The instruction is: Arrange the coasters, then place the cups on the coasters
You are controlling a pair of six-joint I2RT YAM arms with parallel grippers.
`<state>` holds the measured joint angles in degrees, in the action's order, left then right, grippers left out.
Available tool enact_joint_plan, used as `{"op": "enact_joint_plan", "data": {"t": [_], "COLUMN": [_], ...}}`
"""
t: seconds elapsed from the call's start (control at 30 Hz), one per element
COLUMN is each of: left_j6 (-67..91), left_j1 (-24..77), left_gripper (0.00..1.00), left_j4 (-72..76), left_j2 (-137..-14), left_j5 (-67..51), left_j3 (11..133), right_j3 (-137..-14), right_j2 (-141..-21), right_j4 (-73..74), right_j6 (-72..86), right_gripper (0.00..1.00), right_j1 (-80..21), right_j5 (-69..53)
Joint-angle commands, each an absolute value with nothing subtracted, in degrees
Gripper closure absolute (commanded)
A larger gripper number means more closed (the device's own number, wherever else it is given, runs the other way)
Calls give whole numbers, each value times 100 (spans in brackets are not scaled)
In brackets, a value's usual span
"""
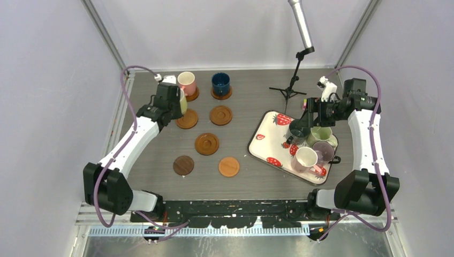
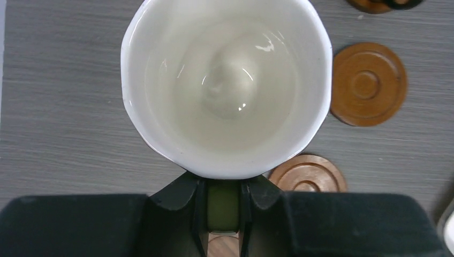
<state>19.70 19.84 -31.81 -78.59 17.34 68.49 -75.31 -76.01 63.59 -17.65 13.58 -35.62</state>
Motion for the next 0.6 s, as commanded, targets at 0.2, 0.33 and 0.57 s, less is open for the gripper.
{"op": "enact_joint_plan", "data": {"t": [0.2, 0.33, 0.57], "left_j6": [1270, 1305, 1411], "left_j1": [1433, 1433, 1434], "left_gripper": [100, 100, 100], "left_j4": [-1063, -492, 563], "left_j2": [-7358, -7477, -7703], "left_j5": [1152, 1129, 1120], "left_j3": [5738, 5423, 4908], "right_j3": [-7232, -7166, -7195], "right_j2": [-7471, -7509, -7550], "right_j4": [5519, 5353, 5170], "right_j6": [-1217, -1111, -892], "right_gripper": [19, 19, 19], "right_j1": [1287, 1284, 1266], "right_j5": [-3839, -3855, -3884]}}
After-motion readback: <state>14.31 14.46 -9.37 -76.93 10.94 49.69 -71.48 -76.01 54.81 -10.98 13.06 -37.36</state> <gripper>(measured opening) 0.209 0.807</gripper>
